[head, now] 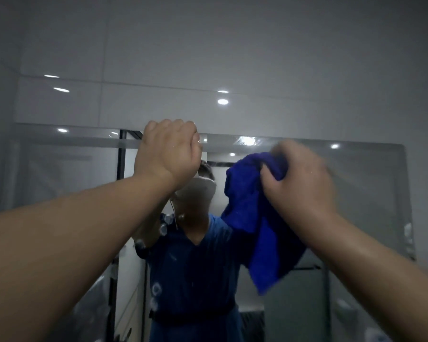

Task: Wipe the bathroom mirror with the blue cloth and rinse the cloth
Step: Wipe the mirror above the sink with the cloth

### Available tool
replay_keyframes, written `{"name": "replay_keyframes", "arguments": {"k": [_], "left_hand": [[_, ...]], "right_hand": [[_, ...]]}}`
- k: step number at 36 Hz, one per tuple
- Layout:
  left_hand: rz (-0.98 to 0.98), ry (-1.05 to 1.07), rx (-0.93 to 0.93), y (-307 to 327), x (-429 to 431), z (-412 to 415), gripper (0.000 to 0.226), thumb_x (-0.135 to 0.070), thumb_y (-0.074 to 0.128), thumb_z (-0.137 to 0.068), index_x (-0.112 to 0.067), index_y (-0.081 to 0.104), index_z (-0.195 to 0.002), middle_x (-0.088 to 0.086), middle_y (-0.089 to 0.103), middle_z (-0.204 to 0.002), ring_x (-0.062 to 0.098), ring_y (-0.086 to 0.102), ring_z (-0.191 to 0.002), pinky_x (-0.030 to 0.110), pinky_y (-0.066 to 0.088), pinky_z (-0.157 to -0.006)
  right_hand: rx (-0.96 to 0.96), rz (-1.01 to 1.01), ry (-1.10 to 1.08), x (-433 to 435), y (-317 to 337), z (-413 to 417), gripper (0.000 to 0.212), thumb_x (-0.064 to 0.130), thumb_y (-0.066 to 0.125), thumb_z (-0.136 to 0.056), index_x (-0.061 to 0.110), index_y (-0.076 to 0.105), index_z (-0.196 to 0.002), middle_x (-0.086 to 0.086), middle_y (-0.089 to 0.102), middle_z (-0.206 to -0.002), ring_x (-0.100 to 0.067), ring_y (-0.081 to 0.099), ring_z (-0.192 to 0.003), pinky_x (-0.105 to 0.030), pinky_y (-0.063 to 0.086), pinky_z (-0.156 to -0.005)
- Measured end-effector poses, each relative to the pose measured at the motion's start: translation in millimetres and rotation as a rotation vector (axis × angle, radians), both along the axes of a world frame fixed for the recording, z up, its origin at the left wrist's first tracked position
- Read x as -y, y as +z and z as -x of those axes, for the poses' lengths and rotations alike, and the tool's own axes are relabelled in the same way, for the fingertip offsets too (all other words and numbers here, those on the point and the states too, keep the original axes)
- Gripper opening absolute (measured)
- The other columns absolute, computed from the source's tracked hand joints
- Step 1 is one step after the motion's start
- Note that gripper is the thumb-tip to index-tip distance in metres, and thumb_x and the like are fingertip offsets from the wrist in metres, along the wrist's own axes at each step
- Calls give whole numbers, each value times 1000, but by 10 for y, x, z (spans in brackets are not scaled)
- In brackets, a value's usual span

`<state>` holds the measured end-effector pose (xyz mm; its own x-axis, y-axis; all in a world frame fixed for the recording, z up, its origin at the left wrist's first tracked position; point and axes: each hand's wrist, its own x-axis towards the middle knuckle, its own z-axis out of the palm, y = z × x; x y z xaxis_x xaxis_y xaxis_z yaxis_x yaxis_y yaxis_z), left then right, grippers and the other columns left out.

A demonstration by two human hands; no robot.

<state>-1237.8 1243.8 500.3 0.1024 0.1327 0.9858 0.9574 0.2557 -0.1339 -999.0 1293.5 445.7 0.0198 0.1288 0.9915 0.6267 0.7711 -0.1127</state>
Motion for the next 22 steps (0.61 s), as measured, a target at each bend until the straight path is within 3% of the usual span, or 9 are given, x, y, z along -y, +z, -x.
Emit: {"name": "replay_keyframes", "arguments": {"k": [4, 8, 9, 11, 13, 14, 16, 18, 22], "left_hand": [[-12, 4, -17, 6, -13, 23, 24, -31, 40, -105, -21, 56, -91, -1, 56, -84, 24, 45, -77, 43, 33, -80], [-11, -2, -19, 11, -14, 41, 24, -31, 40, -104, -21, 58, -92, 0, 58, -85, 26, 49, -79, 45, 34, -81], [-4, -7, -21, 8, -7, 38, 24, -32, 39, -105, -21, 56, -92, -1, 56, -84, 25, 48, -78, 44, 35, -81], [8, -22, -23, 2, 6, 30, 25, -32, 37, -106, -24, 54, -90, -4, 53, -81, 21, 48, -75, 42, 36, -81], [7, -32, -15, 1, 8, 30, 24, -32, 37, -107, -25, 53, -90, -6, 51, -81, 21, 48, -75, 42, 38, -81], [3, -30, -14, 3, 5, 35, 23, -32, 38, -107, -25, 52, -90, -6, 50, -81, 22, 47, -76, 42, 37, -81], [2, -30, -19, 5, -2, 44, 21, -32, 38, -106, -25, 49, -89, -6, 49, -81, 22, 45, -76, 41, 33, -79], [4, -39, -22, -3, -8, 49, 21, -32, 38, -106, -26, 49, -89, -6, 49, -81, 21, 44, -76, 41, 35, -80], [-12, -47, -9, -13, -33, 42, 23, -32, 38, -107, -26, 52, -90, -7, 50, -80, 20, 46, -76, 42, 39, -81]], "right_hand": [[-49, -101, 91, -118, -450, 485, 25, 32, 71, -90, 13, 69, -107, -7, 65, -124, -32, 61, -114, -52, 48, -99], [266, -212, 275, 133, -1343, 859, 53, 58, 75, -82, 20, 71, -119, -2, 59, -151, -25, 54, -142, -47, 36, -120], [380, -186, 318, 221, -1546, 825, 49, 63, 69, -84, 28, 70, -118, 5, 60, -150, -18, 54, -142, -40, 35, -121], [225, -206, 186, -438, -1847, 1027, 42, 65, 53, -88, 43, 69, -119, 12, 70, -136, -8, 63, -128, -29, 37, -115], [242, -369, 236, -954, -2130, 1150, 63, 70, 75, -74, 56, 61, -135, -9, 63, -146, -20, 68, -123, -34, 28, -124], [336, -373, 330, -1016, -2161, 1078, 80, 69, 88, -63, 58, 60, -137, -18, 56, -152, -27, 68, -124, -41, 24, -127], [492, -258, 254, -608, -1716, 495, 57, 51, 91, -72, 34, 77, -125, -13, 63, -144, -28, 65, -127, -48, 39, -119], [248, -377, 255, -402, -942, 145, 38, 38, 83, -81, 13, 84, -110, -13, 70, -131, -31, 66, -119, -51, 50, -103], [-290, -168, 28, -767, 239, -277, 39, 42, 68, -92, 15, 79, -117, -13, 66, -126, -36, 62, -112, -52, 49, -104]]}}
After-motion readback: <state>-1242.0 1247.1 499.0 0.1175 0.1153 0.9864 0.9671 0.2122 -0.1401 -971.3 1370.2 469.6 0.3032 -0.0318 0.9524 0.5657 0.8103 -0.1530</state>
